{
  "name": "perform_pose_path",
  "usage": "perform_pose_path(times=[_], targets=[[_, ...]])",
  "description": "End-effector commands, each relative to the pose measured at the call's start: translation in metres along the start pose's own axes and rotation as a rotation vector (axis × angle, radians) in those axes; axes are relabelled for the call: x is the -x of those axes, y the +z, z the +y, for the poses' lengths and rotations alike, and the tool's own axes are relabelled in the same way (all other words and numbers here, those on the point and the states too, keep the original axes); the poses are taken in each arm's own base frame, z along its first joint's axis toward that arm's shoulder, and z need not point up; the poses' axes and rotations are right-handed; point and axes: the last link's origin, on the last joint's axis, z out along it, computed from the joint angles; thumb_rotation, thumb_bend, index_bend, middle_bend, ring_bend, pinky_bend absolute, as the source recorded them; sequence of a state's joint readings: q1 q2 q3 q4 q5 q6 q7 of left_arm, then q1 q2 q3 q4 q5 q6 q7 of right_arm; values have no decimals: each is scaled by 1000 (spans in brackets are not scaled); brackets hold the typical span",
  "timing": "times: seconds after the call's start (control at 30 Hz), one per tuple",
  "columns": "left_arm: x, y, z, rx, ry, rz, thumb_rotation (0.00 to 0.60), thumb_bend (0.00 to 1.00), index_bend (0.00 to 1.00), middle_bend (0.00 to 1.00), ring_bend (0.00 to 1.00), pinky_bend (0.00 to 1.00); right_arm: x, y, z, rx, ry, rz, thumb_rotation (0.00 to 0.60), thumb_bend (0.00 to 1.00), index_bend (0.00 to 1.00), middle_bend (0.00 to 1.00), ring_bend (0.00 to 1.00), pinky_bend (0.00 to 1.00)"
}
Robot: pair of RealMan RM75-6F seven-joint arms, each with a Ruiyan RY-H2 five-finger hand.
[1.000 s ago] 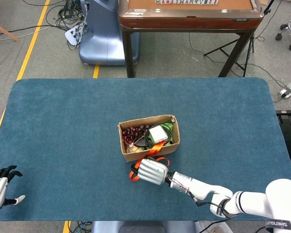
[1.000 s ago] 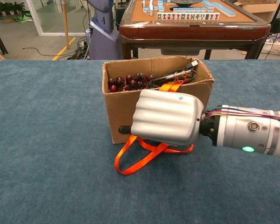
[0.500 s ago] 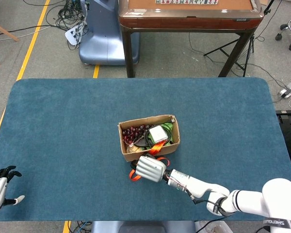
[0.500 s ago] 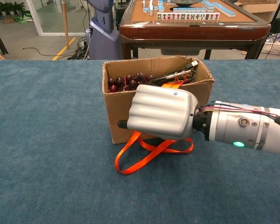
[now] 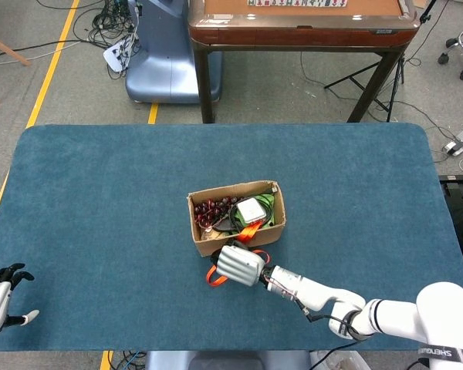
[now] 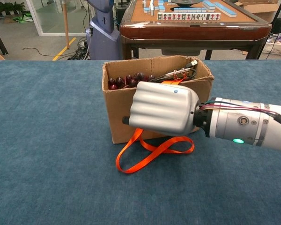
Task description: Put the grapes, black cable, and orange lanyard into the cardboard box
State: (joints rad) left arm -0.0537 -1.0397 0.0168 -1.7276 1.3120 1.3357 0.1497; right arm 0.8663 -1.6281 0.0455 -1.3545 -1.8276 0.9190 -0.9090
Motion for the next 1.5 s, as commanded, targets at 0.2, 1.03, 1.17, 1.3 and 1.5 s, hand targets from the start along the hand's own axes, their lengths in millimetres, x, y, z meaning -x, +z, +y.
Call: perform_pose_path(times=[0.2,1.03,1.17,1.3,1.5], targets=[[0,0,-1,-2,-3,-2,600,8,340,173,158,361,0,1,-2,-22,-27,44,600,144,580,984,978,1000],[-1,-2,0,4,0,1,600,9,340,174,158,362,3,7,-5,-130,-188,102,600,144,558,984,978,1000],[-1,-1,0,3,2,-1,600,9,340,174,158,362,3,9,-6,-138,-208,115,600,143,558,984,978,1000],[-1,-2,-1,3,2,-4,600,9,340,174,159,362,4,10,-6,-140,-215,116,600,143,558,984,978,1000],[-1,-1,-1,3,4,-4,600,9,340,174,158,362,5,11,-5,-131,-215,102,600,206,558,984,977,1000]])
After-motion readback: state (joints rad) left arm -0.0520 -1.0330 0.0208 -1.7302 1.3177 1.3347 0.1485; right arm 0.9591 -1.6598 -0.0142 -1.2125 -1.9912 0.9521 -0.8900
